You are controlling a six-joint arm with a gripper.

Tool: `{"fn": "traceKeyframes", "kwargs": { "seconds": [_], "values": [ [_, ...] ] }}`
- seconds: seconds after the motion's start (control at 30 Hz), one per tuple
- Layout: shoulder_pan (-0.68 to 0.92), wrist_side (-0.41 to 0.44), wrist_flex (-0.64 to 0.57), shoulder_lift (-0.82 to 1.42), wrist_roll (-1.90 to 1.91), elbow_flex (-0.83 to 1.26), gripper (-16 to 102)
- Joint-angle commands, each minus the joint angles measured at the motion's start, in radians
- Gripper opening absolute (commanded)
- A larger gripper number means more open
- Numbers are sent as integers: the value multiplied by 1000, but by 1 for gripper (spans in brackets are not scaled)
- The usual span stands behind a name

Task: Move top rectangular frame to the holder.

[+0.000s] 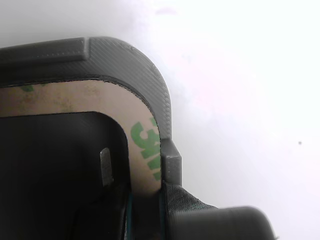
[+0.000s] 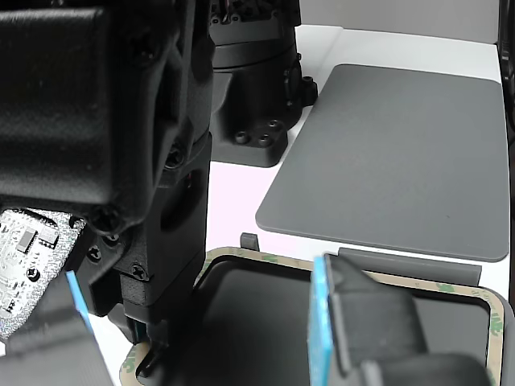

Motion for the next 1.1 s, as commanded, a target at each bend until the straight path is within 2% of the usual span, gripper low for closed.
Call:
{"fn": "traceKeyframes", "kwargs": {
  "seconds": [0.0, 0.5, 0.7, 0.77, 0.93, 1.0, 1.03, 1.07],
  "values": [
    [-15, 0, -6, 26, -2, -14, -10],
    [-15, -3, -20, 29, -2, 2, -10],
    [-15, -6, -18, 32, -2, 6, 1],
    [-15, -11, -18, 32, 0, 6, 14],
    [-15, -17, -14, 35, 3, 6, 59],
    [-15, -18, -14, 40, 8, 6, 90],
    [-15, -20, -14, 41, 8, 6, 98],
    [-15, -20, -14, 43, 8, 6, 100]
  ]
}}
